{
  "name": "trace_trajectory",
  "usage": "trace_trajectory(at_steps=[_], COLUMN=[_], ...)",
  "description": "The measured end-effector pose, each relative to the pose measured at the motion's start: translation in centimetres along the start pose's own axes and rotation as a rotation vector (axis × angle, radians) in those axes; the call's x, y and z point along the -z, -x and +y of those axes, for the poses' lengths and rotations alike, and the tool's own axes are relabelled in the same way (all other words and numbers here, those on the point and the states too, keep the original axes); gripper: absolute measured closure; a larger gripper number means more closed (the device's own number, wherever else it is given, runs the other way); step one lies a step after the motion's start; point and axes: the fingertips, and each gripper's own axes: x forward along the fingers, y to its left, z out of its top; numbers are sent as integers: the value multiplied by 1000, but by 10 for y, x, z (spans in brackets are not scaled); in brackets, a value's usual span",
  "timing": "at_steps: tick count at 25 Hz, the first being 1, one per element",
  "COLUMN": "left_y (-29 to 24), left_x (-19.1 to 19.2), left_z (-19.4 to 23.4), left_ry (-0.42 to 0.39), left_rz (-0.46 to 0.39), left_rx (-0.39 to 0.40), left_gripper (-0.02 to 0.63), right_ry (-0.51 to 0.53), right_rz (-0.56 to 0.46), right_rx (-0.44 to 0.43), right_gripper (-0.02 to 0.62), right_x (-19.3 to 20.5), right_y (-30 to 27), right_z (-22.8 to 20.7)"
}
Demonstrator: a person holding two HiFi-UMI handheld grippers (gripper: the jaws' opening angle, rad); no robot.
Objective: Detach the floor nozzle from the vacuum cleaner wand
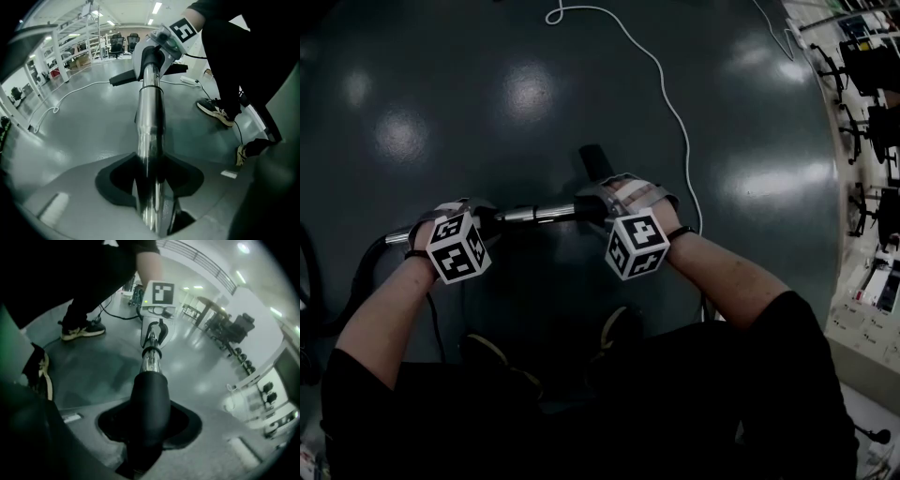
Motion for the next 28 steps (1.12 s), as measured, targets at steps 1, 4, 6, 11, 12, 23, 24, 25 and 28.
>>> trace_trajectory(at_steps=[1,4,6,11,12,23,24,25,28], left_y=[-1,-3,-3,-7,-8,-10,-10,-11,-11], left_x=[1,4,4,-1,0,-1,2,6,22], left_z=[1,6,5,-1,-1,-6,-5,-3,8], left_ry=[-9,-58,-82,-59,-51,14,2,-9,-16], left_rz=[4,31,39,20,22,-7,7,25,63], left_rx=[-18,-77,-88,-26,-18,54,37,18,-23], left_gripper=[439,439,439,439,439,437,437,439,439], right_ry=[-84,-382,-559,-593,-513,83,-54,-207,-516], right_rz=[2,-11,-30,-76,-76,1,-24,-51,-129], right_rx=[-74,-340,-498,-573,-503,48,-53,-158,-333], right_gripper=[469,469,468,465,465,466,466,468,468], right_x=[0,-4,-9,-8,-5,12,13,16,28], right_y=[-1,0,5,10,8,-2,-3,-4,4], right_z=[4,21,30,33,30,8,14,21,29])
